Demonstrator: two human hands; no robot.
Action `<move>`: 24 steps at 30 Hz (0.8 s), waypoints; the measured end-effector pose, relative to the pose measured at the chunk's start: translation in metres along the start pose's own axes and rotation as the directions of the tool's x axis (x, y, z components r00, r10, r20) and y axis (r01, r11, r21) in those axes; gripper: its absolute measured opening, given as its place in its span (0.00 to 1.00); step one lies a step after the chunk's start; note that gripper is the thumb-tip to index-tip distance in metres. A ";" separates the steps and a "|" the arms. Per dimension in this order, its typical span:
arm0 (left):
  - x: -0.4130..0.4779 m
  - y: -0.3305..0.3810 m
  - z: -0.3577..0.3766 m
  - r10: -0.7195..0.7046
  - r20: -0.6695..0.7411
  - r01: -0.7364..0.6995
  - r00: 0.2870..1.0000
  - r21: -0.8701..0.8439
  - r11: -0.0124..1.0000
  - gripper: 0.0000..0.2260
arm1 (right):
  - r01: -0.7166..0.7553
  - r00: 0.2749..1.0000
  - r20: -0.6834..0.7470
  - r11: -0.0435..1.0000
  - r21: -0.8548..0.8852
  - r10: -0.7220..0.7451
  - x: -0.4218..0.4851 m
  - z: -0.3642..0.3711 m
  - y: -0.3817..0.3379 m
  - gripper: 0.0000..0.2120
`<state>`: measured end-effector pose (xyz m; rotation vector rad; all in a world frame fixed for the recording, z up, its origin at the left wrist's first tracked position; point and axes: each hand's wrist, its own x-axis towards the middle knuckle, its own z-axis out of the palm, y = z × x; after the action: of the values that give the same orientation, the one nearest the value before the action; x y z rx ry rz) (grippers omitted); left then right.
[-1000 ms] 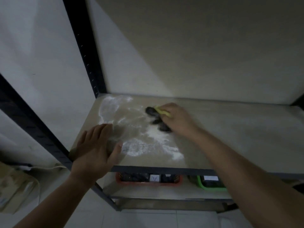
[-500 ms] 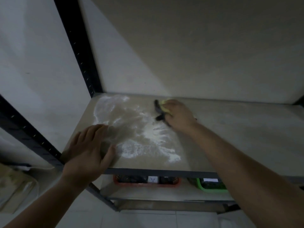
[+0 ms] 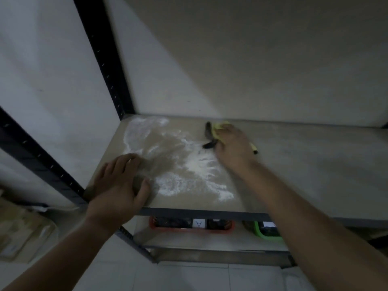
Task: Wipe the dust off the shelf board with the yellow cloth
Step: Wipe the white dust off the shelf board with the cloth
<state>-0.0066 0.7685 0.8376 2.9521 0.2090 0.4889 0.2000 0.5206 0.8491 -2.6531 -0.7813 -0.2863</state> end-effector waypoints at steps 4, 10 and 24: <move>-0.001 0.000 -0.002 0.011 0.017 -0.011 1.000 -0.004 1.000 0.25 | 0.155 0.974 0.129 0.964 0.218 -0.186 0.011 -0.011 -0.040 0.21; 0.001 0.000 0.000 -0.005 -0.005 0.005 1.000 -0.020 1.000 0.23 | -0.238 0.966 0.092 0.971 -0.029 0.240 0.034 -0.022 0.031 0.32; -0.001 0.002 -0.008 -0.022 0.026 0.023 0.999 -0.054 0.998 0.24 | -0.083 0.989 -0.105 0.973 0.213 0.108 0.006 -0.043 0.010 0.21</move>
<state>-0.0095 0.7678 0.8449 2.8986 0.2227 0.4461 0.2061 0.4990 0.8872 -2.4440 -0.6089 -0.3118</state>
